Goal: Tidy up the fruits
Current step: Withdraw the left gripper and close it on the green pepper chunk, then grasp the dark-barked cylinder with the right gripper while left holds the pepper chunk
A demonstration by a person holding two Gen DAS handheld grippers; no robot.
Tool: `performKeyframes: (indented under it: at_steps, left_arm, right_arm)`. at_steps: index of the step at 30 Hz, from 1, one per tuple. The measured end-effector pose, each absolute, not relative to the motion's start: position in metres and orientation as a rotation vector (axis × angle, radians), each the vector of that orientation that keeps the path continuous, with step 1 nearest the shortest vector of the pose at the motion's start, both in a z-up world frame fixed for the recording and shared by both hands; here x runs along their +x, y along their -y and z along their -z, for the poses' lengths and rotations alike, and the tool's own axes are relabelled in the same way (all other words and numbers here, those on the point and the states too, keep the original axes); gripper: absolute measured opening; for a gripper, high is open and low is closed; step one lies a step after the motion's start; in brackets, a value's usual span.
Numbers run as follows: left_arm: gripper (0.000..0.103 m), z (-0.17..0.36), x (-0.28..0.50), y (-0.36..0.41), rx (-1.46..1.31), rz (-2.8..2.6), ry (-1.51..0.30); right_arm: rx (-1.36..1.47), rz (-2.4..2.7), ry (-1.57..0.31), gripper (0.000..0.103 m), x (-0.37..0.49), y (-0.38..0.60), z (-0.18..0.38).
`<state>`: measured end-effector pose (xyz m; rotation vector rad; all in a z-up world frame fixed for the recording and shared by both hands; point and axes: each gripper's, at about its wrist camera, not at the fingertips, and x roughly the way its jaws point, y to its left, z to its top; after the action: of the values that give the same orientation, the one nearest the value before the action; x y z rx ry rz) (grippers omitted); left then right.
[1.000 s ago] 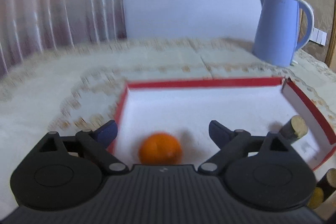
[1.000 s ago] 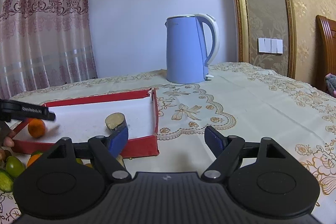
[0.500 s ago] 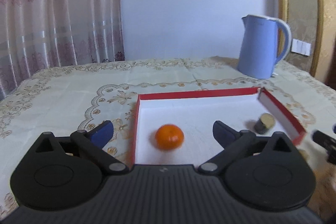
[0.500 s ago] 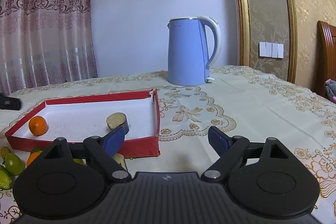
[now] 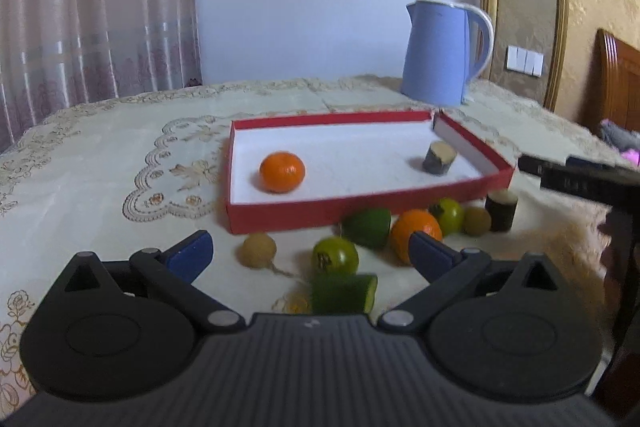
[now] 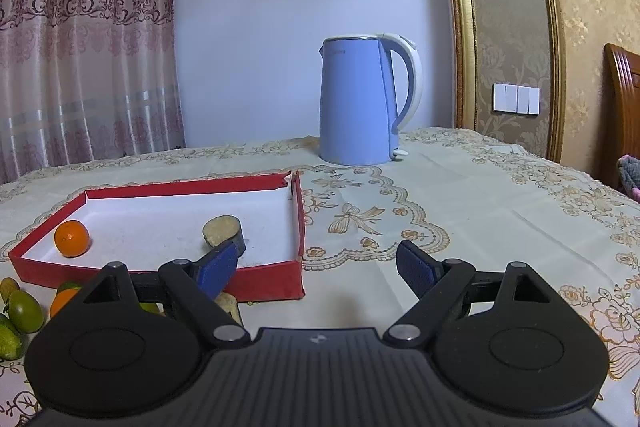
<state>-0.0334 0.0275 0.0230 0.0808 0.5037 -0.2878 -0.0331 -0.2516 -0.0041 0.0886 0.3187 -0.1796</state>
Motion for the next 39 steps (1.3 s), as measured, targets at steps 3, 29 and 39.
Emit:
performKeyframes:
  at_steps: [3,29,39]
  left_arm:
    - [0.096,-0.016,-0.031,-0.025,0.092,0.303,-0.526]
    - [0.037,0.011,-0.016,-0.016,0.077,0.375,-0.642]
    - [0.036,0.012,-0.02,-0.014,0.079,0.358,-0.623]
  right_arm:
    - [0.088,0.179,-0.322,0.087,-0.033,0.252,0.004]
    - [0.06,0.186,-0.322,0.087,-0.031,0.248,0.004]
    - [0.059,0.186,-0.326,0.087,-0.031,0.248,0.004]
